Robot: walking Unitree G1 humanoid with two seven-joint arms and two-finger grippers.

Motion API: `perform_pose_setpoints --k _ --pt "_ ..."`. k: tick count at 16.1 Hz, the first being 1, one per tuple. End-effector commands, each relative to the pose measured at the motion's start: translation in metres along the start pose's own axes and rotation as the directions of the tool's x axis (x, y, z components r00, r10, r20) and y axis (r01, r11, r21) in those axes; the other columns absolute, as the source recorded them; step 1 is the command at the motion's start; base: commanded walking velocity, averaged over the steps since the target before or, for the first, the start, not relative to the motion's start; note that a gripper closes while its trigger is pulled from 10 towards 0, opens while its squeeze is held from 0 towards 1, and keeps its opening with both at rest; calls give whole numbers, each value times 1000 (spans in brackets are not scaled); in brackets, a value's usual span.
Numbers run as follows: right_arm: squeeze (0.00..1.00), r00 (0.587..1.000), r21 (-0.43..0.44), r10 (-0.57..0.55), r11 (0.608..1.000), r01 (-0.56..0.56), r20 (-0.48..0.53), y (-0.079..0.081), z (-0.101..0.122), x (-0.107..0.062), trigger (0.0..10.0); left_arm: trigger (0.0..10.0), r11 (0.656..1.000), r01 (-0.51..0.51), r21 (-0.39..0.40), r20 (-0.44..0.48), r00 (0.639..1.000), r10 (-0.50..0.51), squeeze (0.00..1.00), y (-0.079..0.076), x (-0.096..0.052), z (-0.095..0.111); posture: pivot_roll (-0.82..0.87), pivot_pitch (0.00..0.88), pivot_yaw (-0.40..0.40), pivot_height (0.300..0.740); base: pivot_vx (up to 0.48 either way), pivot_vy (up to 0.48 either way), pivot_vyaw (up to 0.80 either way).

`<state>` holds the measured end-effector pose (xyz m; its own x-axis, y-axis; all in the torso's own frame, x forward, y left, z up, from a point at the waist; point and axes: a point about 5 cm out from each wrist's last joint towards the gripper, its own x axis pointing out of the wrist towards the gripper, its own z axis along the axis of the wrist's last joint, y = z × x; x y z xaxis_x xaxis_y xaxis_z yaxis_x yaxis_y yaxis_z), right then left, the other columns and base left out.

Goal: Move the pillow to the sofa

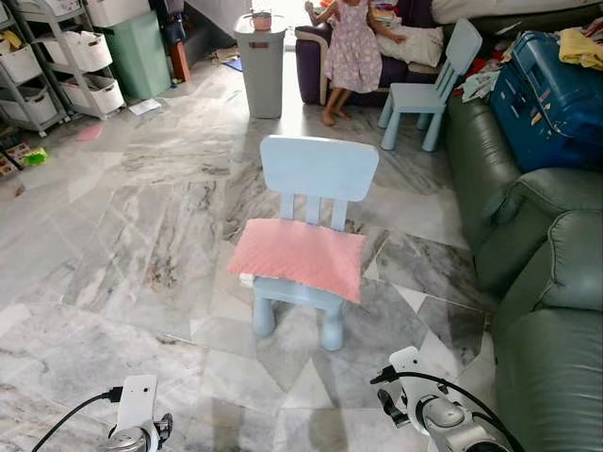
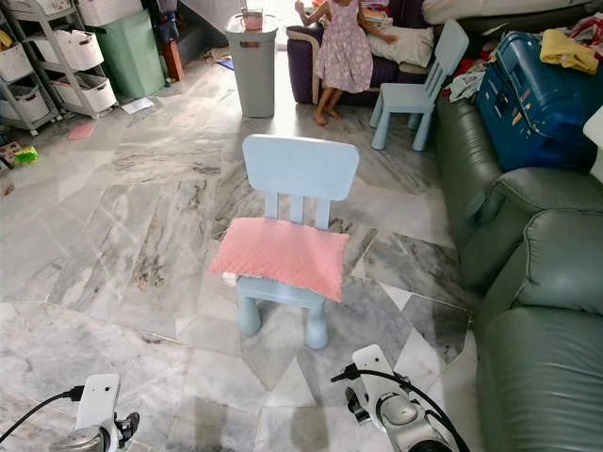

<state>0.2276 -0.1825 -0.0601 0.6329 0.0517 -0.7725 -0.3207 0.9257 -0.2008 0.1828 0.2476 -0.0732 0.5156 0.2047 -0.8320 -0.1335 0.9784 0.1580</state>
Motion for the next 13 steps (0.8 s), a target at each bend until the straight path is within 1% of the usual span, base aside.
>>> perform_pose_setpoints --k 1,9,13 --pt "0 1000 1 -4 1000 4 7 -2 2 0 10000 10000 1000 0 -12 0 1000 0 0 3 0 1 -58 0 6 740 255 266 0" --pt "0 1000 -4 -4 1000 4 8 -2 3 0 10000 10000 1000 10 -5 1 1000 -10 0 3 0 1 -61 0 8 740 309 361 0" --pt "0 1000 -4 -4 1000 4 9 -2 3 0 10000 10000 1000 8 17 1 1000 -8 0 3 0 2 -61 0 10 740 342 334 0"
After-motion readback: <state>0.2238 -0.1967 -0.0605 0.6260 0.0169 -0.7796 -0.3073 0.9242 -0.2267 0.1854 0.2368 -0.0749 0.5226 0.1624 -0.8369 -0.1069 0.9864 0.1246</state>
